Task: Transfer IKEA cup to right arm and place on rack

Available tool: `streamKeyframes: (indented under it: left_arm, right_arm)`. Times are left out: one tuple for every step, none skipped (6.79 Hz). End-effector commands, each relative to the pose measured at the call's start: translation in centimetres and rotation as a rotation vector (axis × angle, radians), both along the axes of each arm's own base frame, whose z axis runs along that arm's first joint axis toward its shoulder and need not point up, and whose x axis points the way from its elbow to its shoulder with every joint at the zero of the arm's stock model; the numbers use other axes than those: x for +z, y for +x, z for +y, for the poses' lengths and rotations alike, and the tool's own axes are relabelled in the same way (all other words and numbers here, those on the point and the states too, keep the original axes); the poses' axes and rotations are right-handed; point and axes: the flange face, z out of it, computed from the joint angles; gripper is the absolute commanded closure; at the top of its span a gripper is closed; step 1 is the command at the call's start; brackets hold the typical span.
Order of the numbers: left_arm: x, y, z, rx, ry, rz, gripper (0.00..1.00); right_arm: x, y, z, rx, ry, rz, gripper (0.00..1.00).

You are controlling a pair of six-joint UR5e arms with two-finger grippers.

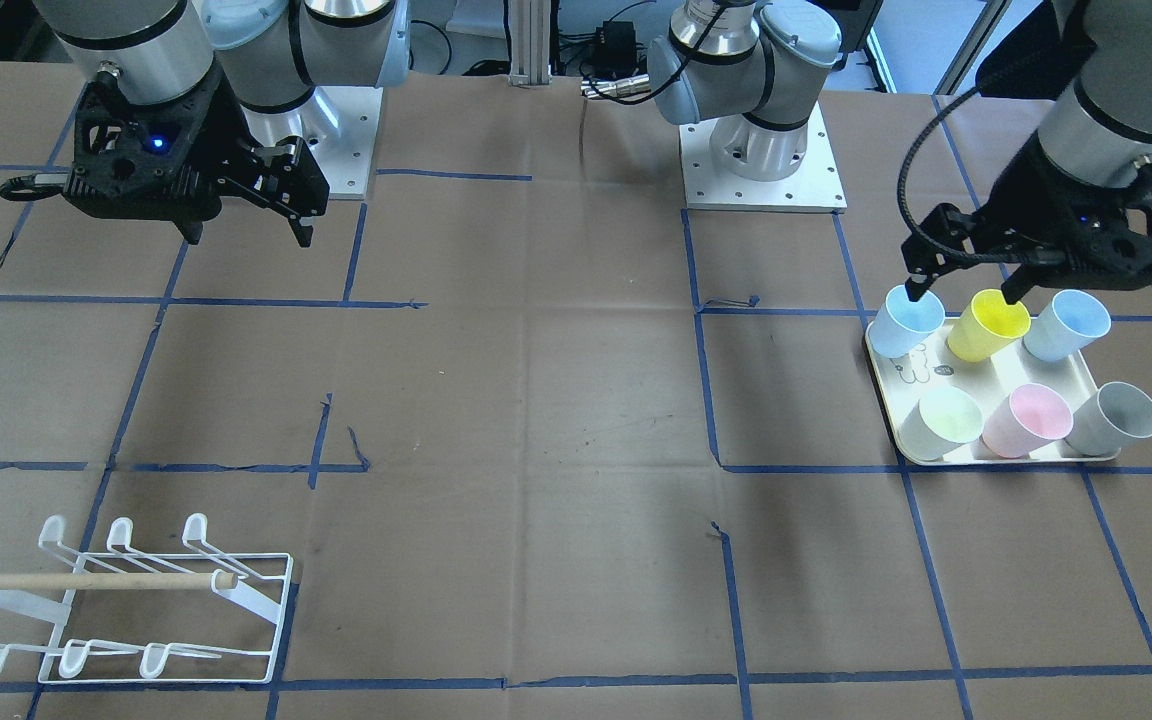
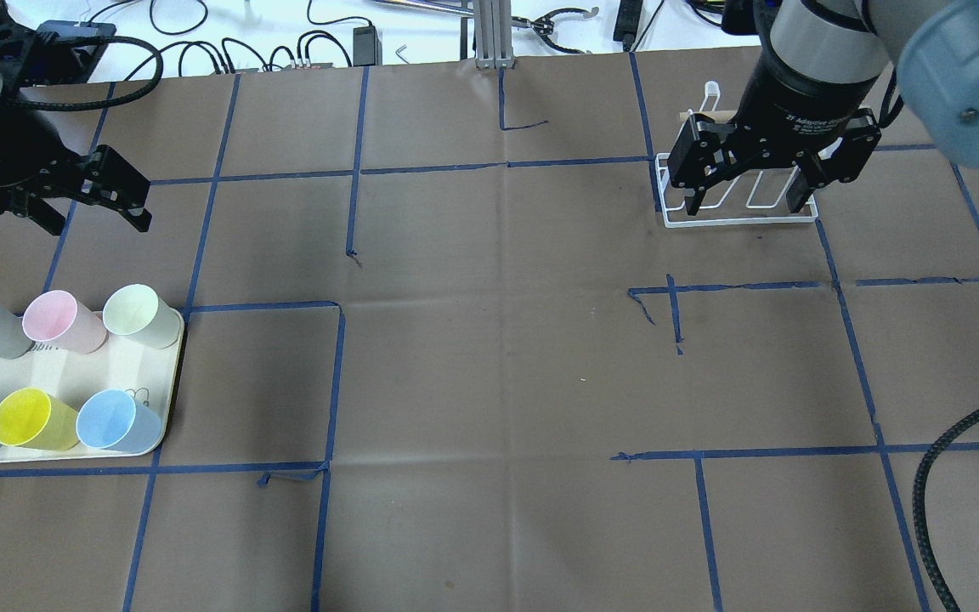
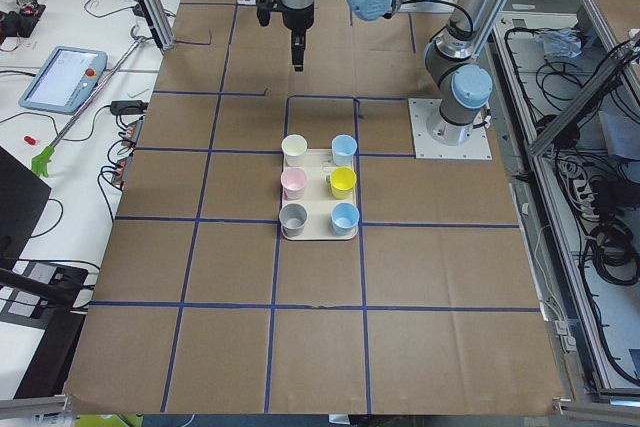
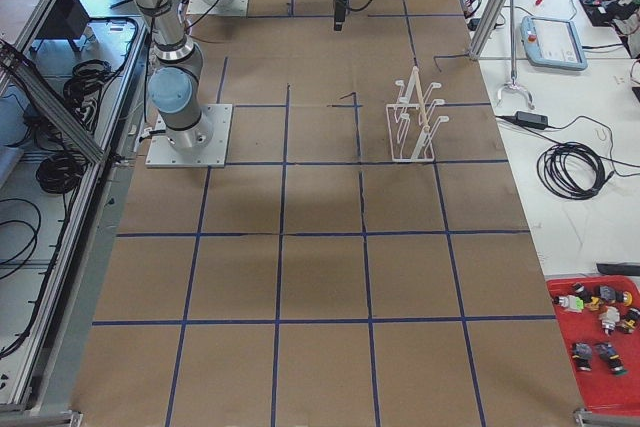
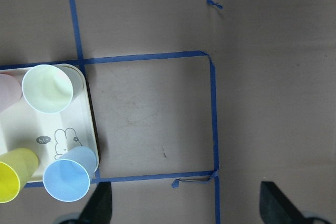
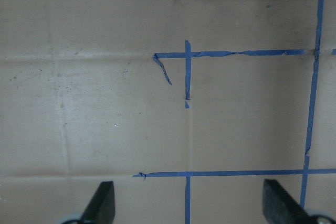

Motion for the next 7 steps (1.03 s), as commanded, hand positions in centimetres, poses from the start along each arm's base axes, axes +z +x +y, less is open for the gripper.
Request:
streamKeyframes:
  left_arm:
    - [-3.3,6.3,-1.6,0.043,0.023,0.011,0.01]
    - [-4.1,6.4,-1.9,0.044,0.022,0.011,0.01]
    - [-5.6,6.6,-2.6,0.044,0.032,0.018,0.02]
    - [-7.9,6.4,-2.8,0.041,0.033,0.019,0.03]
    - [-10.9,6.0,-2.0,0.041,0.025,0.019,0.03]
    - [-13.7,5.6,-1.0,0.032,0.012,0.006,0.02]
    - [-16.3,5.0,0.4,0.032,0.033,0.014,0.02]
  right_arm:
    - [-0.1,0.0,0.0,-0.001,-0.002,-0.004,0.0]
    - [-0.2,0.0,0.0,-0.003,-0.001,-0.008,0.0]
    - [-0.3,0.1,-0.1,-0.014,-0.003,-0.011,0.0]
    - [-0.4,0.1,-0.1,-0.017,-0.004,-0.014,0.0]
    - [-0.1,0.1,-0.5,-0.018,-0.039,-0.02,0.0]
    - [-0.7,0.2,-1.1,-0.018,-0.08,-0.021,0.0]
    - [-1.9,0.6,-1.9,-0.017,-0.147,-0.068,0.0]
